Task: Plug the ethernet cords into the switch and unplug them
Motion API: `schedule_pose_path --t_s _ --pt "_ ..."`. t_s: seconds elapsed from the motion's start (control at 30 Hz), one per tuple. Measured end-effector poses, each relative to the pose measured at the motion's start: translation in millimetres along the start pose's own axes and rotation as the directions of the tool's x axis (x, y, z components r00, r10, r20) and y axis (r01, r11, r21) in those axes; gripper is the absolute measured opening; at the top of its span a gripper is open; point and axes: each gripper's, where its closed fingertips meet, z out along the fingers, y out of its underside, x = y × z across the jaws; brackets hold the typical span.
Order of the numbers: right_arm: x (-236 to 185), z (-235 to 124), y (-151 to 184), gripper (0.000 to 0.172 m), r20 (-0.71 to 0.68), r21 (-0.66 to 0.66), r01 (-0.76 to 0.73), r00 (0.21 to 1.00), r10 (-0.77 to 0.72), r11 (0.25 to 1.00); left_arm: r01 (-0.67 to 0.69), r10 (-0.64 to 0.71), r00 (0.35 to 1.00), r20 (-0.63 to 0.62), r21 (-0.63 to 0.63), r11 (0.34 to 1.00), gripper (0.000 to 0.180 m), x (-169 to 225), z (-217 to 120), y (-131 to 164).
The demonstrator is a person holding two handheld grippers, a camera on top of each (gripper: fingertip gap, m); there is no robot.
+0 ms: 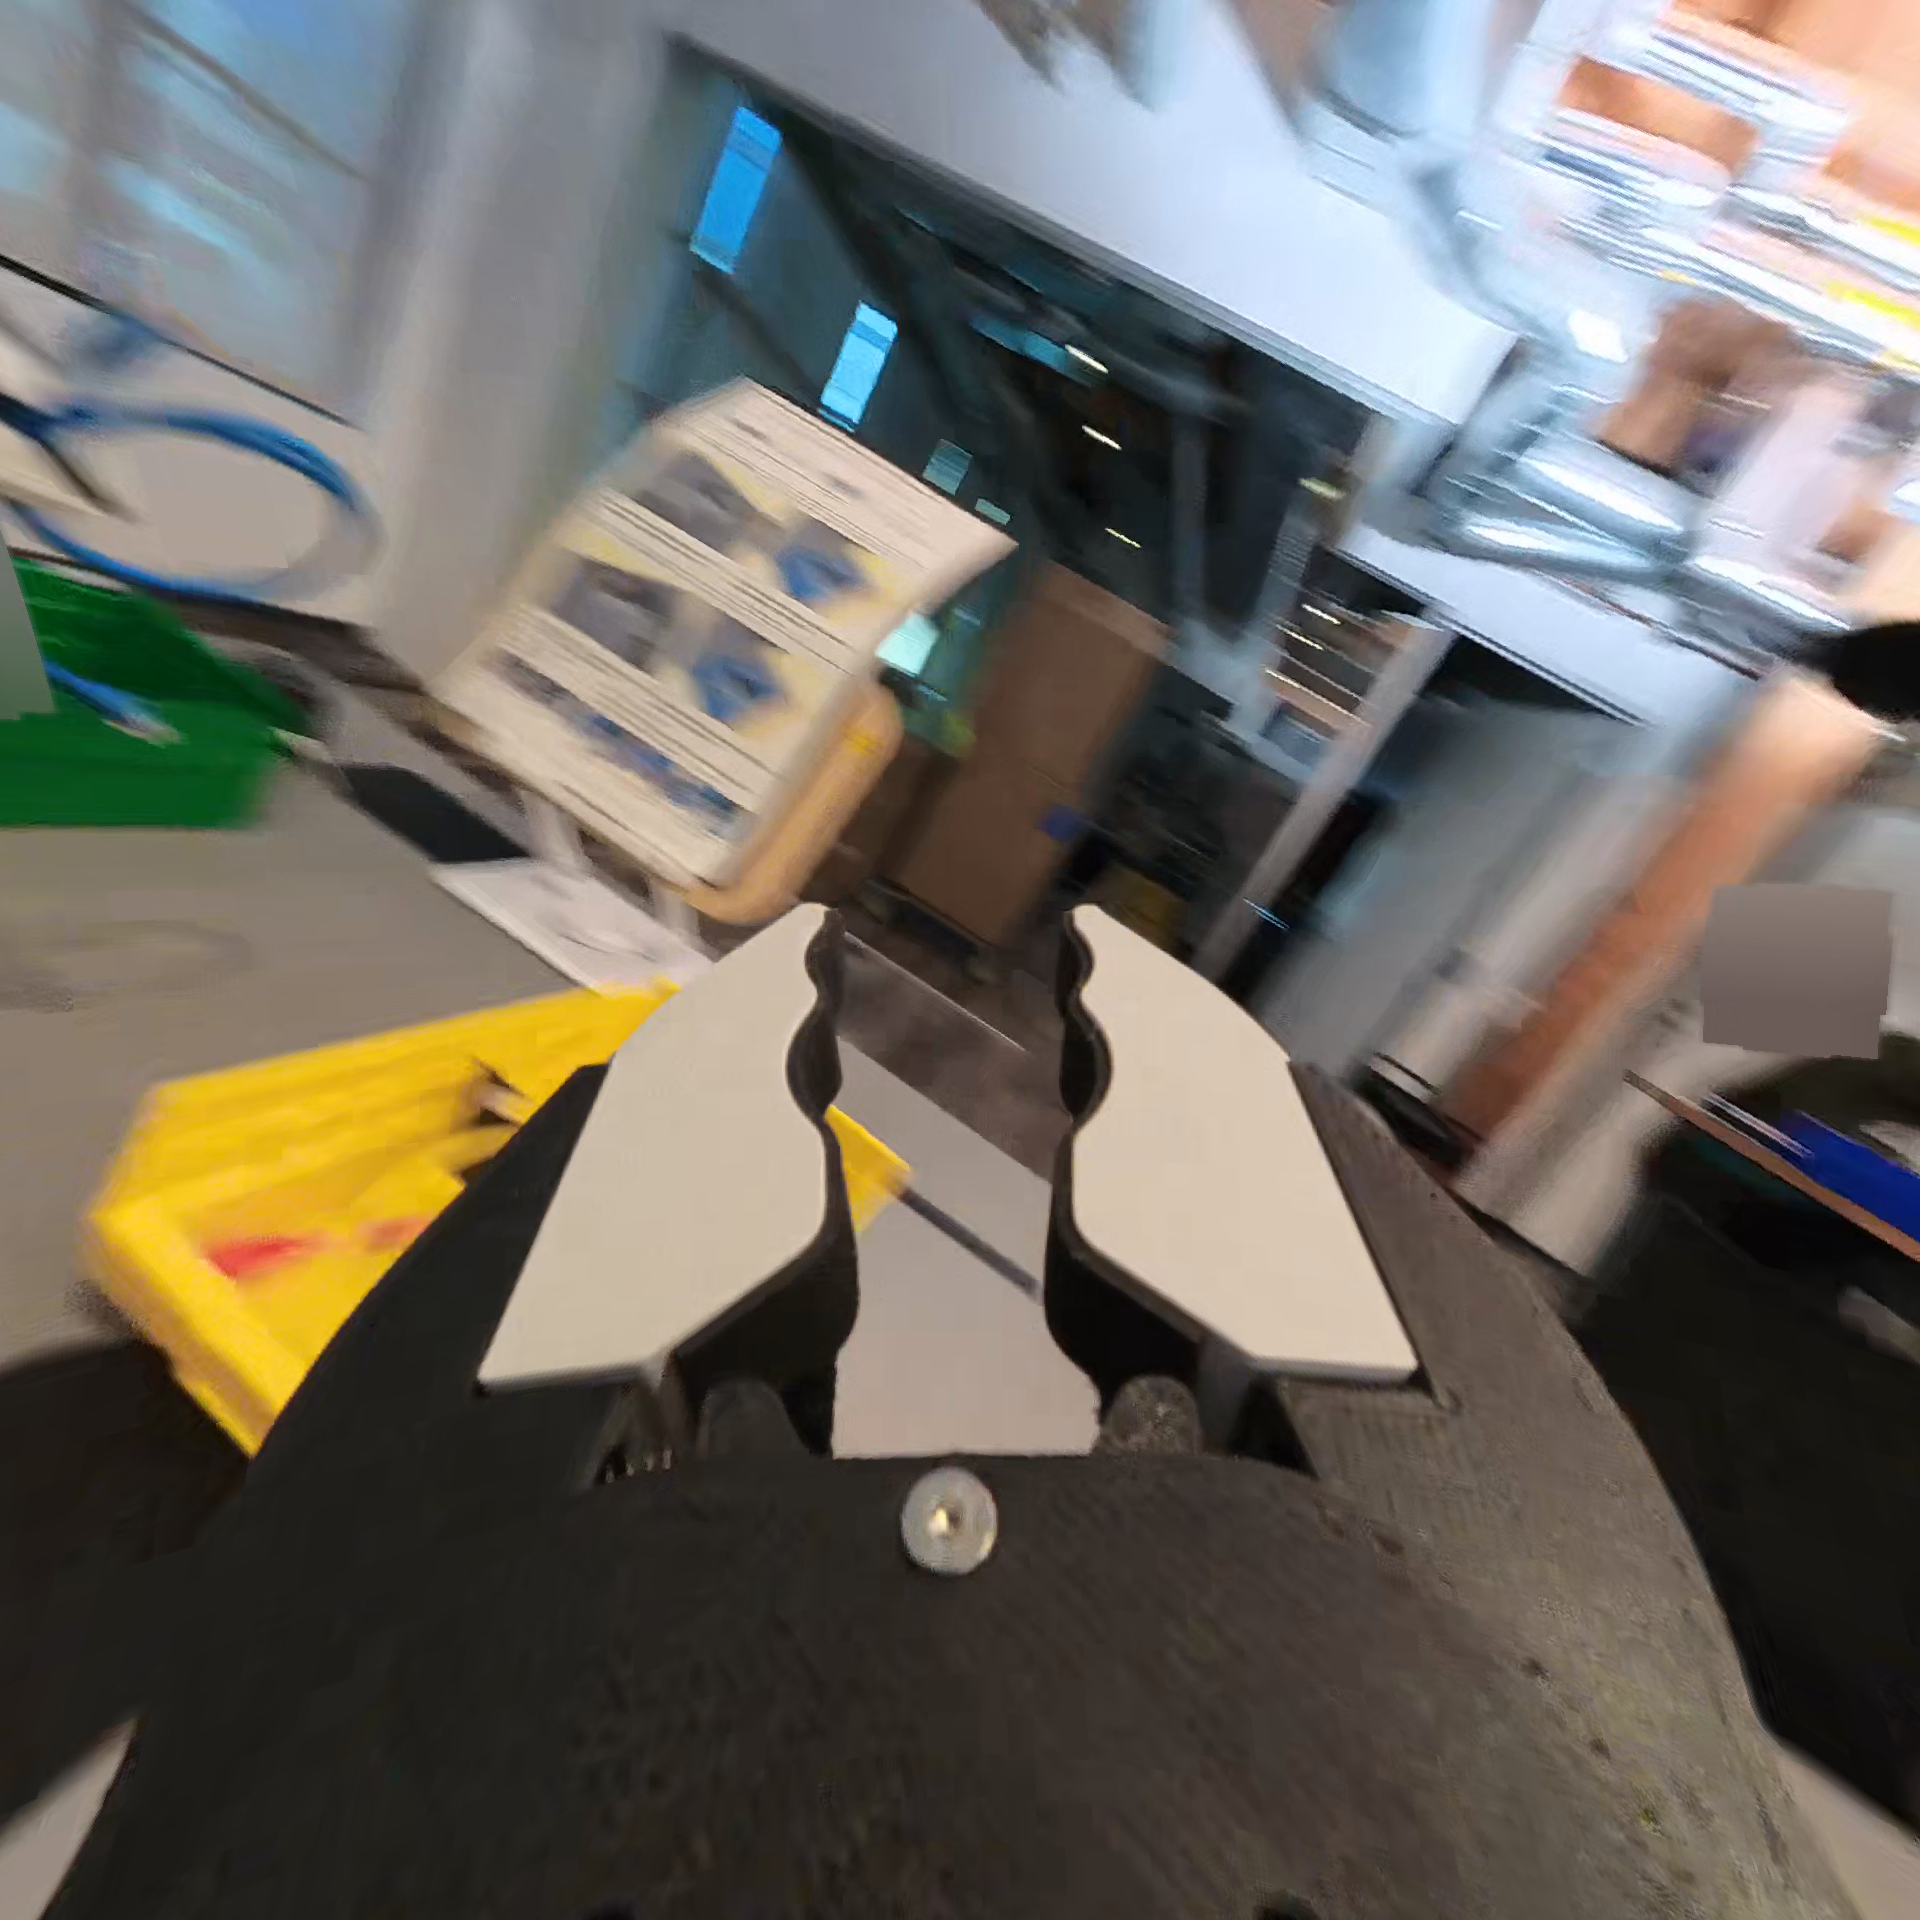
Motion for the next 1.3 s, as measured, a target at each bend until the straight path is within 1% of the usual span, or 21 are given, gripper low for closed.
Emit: schedule_pose_path --t_s 0.03,0.1,0.13,0.2,0.27,0.3,0.37,0.4,0.43,0.5,0.57,0.67,0.77,0.87,0.93,1.0,1.07,1.13,1.17,1.23,1.3 --pt "-30 27 -15 0.038 0.11 0.051 -0.019 0.994 0.013 0.999 0.023 -0.023 0.999 -0.024 0.009 1.0 0.01 1 0 -1" --pt "-88 75 -42 0.034 0.307 0.13 -0.078 0.951 0.035 0.988 0.062 -0.06 0.997 -0.052 0.038 0.997 0.01 1 -1 -3" --pt "-115 95 -56 0.032 0.392 0.164 -0.121 0.919 0.048 0.979 0.087 -0.084 0.995 -0.061 0.049 0.995 0.01 -1 -2 -3" --pt "-162 130 -78 0.03 0.529 0.183 -0.191 0.846 0.067 0.964 0.123 -0.12 0.991 -0.056 0.065 0.99 0.01 -6 -2 -3" --pt "-190 160 -91 0.027 0.576 0.178 -0.208 0.815 0.069 0.962 0.131 -0.13 0.991 -0.027 0.058 0.99 0.01 -13 -2 1" --pt "-200 174 -90 0.027 0.584 0.153 -0.182 0.81 0.06 0.971 0.123 -0.123 0.992 0.006 0.043 0.991 0.01 -18 -2 5" --pt "-207 198 -76 0.027 0.573 0.057 -0.105 0.818 0.054 0.993 0.085 -0.083 0.994 0.077 -0.025 0.996 0.011 -27 0 16" --pt "-205 206 -65 0.027 0.562 0.004 -0.075 0.825 0.06 0.997 0.064 -0.054 0.993 0.106 -0.088 0.994 0.01 -30 2 26" --pt "-202 211 -52 0.028 0.553 -0.054 -0.062 0.829 0.081 0.997 0.038 -0.018 0.993 0.12 -0.166 0.985 0.01 -32 5 38" --pt "-199 208 -31 0.028 0.569 -0.129 -0.1 0.807 0.157 0.987 -0.004 0.034 0.993 0.113 -0.257 0.966 0.01 -30 13 55" --pt "-190 206 -9 0.027 0.568 -0.158 -0.114 0.802 0.184 0.981 -0.014 0.027 0.999 0.031 -0.346 0.938 0.01 -17 24 74" --pt "-153 213 44 0.027 0.421 -0.34 -0.072 0.88 0.22 0.938 -0.035 0.005 0.998 -0.065 -0.461 0.887 0.01 -1 44 106" --pt "-133 212 82 0.027 0.345 -0.443 -0.048 0.913 0.219 0.895 -0.089 0.036 0.994 -0.102 -0.578 0.811 0.01 5 61 142" --pt "-127 211 101 0.028 0.318 -0.495 -0.042 0.921 0.226 0.868 -0.126 0.042 0.989 -0.144 -0.647 0.752 0.01 12 74 171" --pt "-124 211 107 0.028 0.311 -0.507 -0.032 0.925 0.217 0.861 -0.131 0.032 0.987 -0.16 -0.66 0.74 0.01 15 80 180" --pt "-125 210 108 0.028 0.32 -0.504 -0.032 0.921 0.221 0.863 -0.129 0.026 0.986 -0.164 -0.658 0.742 0.01 17 82 181" --pt "-136 210 101 0.028 0.386 -0.469 -0.036 0.89 0.242 0.882 -0.129 0.044 0.988 -0.147 -0.643 0.755 0.01 14 81 176" --pt "-162 207 84 0.027 0.52 -0.401 -0.072 0.802 0.292 0.913 -0.118 0.062 0.992 -0.113 -0.614 0.781 0.01 9 79 164" --pt "-173 207 74 0.027 0.565 -0.385 -0.112 0.757 0.33 0.916 -0.108 0.073 0.994 -0.083 -0.584 0.804 0.01 4 79 155" --pt "-192 213 52 0.028 0.631 -0.346 -0.198 0.675 0.383 0.917 -0.075 0.086 0.996 -0.001 -0.502 0.862 0.011 -7 76 133" --pt "-217 217 28 0.031 0.704 -0.328 -0.287 0.561 0.436 0.9 -0.049 0.1 0.989 0.113 -0.387 0.921 0.011 -23 70 105"
